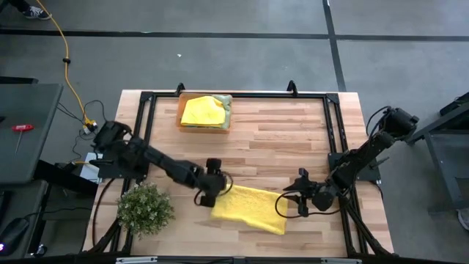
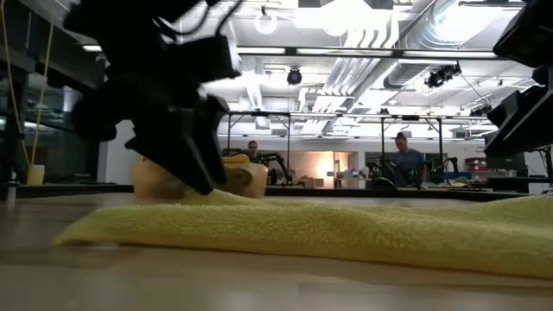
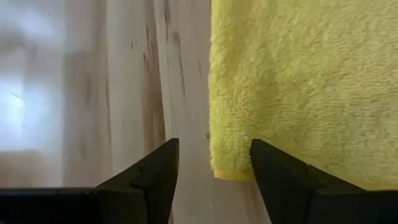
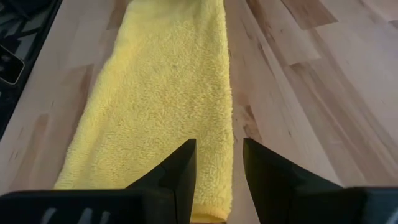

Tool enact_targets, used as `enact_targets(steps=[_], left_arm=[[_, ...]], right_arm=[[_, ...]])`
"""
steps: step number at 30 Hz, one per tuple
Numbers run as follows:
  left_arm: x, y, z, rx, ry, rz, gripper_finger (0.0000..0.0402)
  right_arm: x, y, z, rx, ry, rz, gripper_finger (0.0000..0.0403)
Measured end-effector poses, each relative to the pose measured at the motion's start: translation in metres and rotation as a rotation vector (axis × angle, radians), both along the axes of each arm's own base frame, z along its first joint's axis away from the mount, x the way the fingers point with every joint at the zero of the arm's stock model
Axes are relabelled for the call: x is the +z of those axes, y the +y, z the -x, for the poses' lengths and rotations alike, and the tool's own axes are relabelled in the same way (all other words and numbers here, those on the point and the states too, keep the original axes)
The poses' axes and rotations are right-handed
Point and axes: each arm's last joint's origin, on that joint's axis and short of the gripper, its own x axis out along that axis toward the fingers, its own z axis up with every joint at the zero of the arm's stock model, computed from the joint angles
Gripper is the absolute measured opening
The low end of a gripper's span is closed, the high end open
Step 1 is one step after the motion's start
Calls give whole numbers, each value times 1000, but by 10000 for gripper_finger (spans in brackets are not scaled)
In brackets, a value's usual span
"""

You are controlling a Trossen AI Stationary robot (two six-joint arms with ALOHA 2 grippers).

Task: Fold microfiber towels
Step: Fold the yellow microfiber cloth

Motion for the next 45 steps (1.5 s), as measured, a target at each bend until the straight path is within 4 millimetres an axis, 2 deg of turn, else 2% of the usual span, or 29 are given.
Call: enact_targets(steps=[3, 7, 14, 22, 26, 31, 37, 45], left_arm=[[-4, 16, -1, 15, 30, 119, 191], [-4, 26, -2, -11, 51, 271, 191], [-5, 27, -4, -29, 47, 299, 179], [-6, 27, -4, -27, 50, 289, 102], [-6, 27, -4, -26, 50, 289, 54], [-6, 27, -4, -22, 50, 287, 6], [-6, 28, -4, -5, 49, 293, 7], [-6, 26, -3, 23, 53, 310, 3]], right_arm=[[0, -1, -1, 0, 2, 8, 124], [0, -1, 0, 1, 5, 9, 124], [-1, -1, 0, 17, 17, -1, 124], [-9, -6, 3, 71, 169, -38, 124], [-9, -14, -3, 24, 180, -58, 124], [-8, -17, -9, 73, 208, -135, 124], [-10, -15, -13, 66, 202, -169, 124], [-32, -7, -22, 86, 250, -206, 124]])
